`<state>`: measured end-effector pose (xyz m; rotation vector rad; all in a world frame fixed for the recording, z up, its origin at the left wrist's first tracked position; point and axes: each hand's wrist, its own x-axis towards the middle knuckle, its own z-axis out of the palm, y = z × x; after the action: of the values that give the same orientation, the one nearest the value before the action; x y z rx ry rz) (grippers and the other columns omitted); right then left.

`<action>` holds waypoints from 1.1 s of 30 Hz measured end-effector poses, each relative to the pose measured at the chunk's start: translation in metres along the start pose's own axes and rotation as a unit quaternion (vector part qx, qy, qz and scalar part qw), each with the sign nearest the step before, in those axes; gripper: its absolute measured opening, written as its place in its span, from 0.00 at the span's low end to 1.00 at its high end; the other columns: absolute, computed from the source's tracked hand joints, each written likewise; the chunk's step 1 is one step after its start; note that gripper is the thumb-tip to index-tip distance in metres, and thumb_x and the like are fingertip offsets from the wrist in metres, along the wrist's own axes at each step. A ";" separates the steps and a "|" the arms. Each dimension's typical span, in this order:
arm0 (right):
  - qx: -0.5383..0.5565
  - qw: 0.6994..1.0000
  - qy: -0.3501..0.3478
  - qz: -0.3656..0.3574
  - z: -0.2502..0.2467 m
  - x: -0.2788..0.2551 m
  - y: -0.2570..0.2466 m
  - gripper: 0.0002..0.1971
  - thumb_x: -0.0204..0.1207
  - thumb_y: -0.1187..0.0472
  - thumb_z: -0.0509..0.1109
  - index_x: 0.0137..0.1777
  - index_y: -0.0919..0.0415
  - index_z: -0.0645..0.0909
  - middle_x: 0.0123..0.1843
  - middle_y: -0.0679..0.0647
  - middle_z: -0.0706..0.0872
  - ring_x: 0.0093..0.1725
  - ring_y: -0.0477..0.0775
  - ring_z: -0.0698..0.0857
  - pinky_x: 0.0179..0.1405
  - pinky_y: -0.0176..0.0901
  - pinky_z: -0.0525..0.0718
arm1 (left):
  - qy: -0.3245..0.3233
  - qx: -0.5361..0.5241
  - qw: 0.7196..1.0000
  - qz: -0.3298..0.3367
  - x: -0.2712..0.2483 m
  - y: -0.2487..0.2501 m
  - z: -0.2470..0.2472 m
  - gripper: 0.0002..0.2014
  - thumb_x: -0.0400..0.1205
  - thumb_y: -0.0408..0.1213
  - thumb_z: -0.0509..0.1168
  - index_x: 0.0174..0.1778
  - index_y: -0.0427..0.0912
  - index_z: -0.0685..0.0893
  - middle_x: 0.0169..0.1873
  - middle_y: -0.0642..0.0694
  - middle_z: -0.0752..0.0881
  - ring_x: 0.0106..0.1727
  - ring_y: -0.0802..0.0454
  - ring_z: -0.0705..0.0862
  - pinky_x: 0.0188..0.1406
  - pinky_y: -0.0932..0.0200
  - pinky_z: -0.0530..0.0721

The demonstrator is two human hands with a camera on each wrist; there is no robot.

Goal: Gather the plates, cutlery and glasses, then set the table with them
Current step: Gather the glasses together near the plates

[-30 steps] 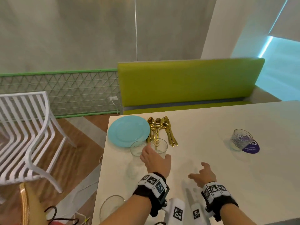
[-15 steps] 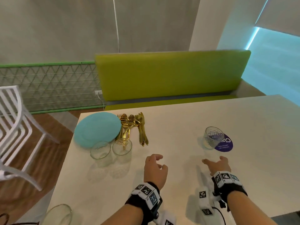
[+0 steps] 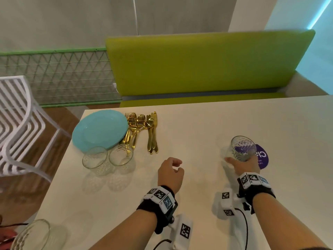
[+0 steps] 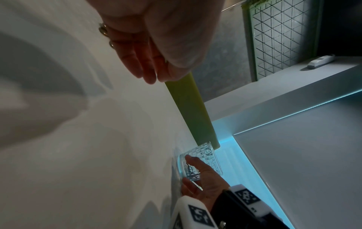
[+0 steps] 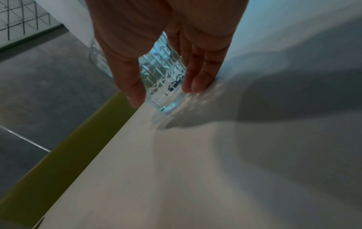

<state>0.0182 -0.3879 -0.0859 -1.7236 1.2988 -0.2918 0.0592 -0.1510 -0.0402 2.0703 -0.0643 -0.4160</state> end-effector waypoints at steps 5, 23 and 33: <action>-0.022 1.000 0.014 -0.010 0.001 0.006 -0.007 0.38 0.62 0.57 0.82 0.71 0.64 0.71 0.65 0.64 0.82 0.67 0.65 0.79 0.68 0.51 0.75 | 0.005 -0.004 1.000 -0.005 0.002 -0.006 -0.001 0.09 0.79 0.30 0.62 0.48 0.50 0.77 0.47 0.53 0.80 0.38 0.61 0.77 0.45 0.67 0.75; -0.082 0.989 -0.107 -0.057 0.060 -0.177 -0.002 0.36 0.65 0.55 0.80 0.73 0.59 0.70 0.70 0.61 0.78 0.71 0.62 0.76 0.67 0.45 0.72 | -0.016 0.002 0.997 -0.080 -0.098 -0.133 -0.121 0.05 0.78 0.35 0.64 0.44 0.51 0.78 0.39 0.56 0.81 0.43 0.52 0.83 0.47 0.60 0.82; -0.128 0.973 -0.165 -0.094 0.120 -0.290 0.005 0.39 0.65 0.50 0.79 0.75 0.58 0.67 0.73 0.56 0.75 0.73 0.59 0.74 0.69 0.42 0.71 | -0.023 0.067 0.987 -0.147 -0.154 -0.206 -0.197 0.11 0.75 0.47 0.69 0.31 0.53 0.75 0.37 0.51 0.83 0.42 0.53 0.82 0.45 0.59 0.82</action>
<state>-0.0260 -0.0781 -0.0607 -2.0178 0.9617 0.0608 -0.0479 0.1515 -0.0838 2.2100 0.1931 -0.6540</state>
